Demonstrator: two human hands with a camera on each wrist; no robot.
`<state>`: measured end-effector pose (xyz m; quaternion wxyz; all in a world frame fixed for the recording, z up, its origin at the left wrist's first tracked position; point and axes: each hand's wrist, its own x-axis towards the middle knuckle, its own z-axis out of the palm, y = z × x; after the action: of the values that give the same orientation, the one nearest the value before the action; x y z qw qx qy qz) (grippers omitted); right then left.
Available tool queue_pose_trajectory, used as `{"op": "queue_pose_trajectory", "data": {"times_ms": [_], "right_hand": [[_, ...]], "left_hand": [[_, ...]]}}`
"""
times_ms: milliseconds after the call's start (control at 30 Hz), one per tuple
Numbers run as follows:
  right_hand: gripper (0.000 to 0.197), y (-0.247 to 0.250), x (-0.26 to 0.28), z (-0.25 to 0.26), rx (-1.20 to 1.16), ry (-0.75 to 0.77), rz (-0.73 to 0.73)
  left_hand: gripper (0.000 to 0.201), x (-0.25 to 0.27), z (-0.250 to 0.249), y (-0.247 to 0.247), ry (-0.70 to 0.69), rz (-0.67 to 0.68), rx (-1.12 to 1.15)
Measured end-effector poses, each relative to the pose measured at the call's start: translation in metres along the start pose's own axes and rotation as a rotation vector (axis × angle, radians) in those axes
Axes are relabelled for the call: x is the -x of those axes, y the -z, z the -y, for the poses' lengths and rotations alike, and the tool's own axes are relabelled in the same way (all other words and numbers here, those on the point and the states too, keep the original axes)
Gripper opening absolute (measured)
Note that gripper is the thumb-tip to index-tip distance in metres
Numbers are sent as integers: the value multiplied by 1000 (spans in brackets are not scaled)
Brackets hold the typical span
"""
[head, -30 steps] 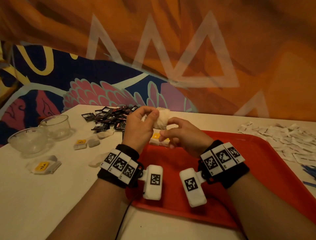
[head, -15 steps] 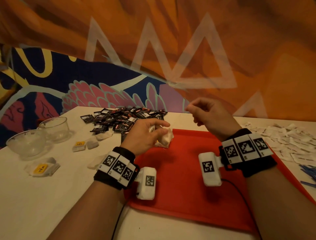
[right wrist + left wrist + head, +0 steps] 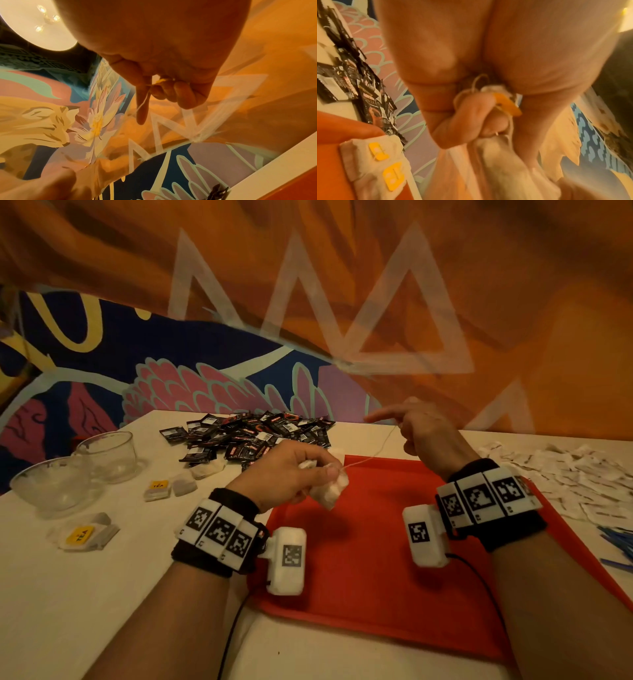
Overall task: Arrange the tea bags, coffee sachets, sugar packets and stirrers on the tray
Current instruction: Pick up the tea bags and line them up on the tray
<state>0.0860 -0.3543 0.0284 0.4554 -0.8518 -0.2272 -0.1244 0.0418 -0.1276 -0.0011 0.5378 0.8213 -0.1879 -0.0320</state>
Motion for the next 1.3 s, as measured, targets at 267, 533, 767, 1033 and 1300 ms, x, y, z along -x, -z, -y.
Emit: {"op": "queue_pose_trajectory", "data": {"times_ms": [267, 533, 767, 1033, 1300], "right_hand": [[36, -13, 3, 1, 244, 30, 91], [7, -45, 12, 22, 271, 31, 252], [7, -60, 18, 31, 185, 62, 349], [18, -52, 16, 34, -37, 47, 258], [8, -53, 8, 25, -319, -93, -73]], "left_hand": [[21, -1, 9, 13, -124, 71, 626], [19, -10, 10, 10, -45, -290, 1071], [20, -14, 10, 3, 117, -582, 1013], [31, -15, 6, -5, 76, -664, 635], [26, -13, -1, -19, -58, -501, 408]]}}
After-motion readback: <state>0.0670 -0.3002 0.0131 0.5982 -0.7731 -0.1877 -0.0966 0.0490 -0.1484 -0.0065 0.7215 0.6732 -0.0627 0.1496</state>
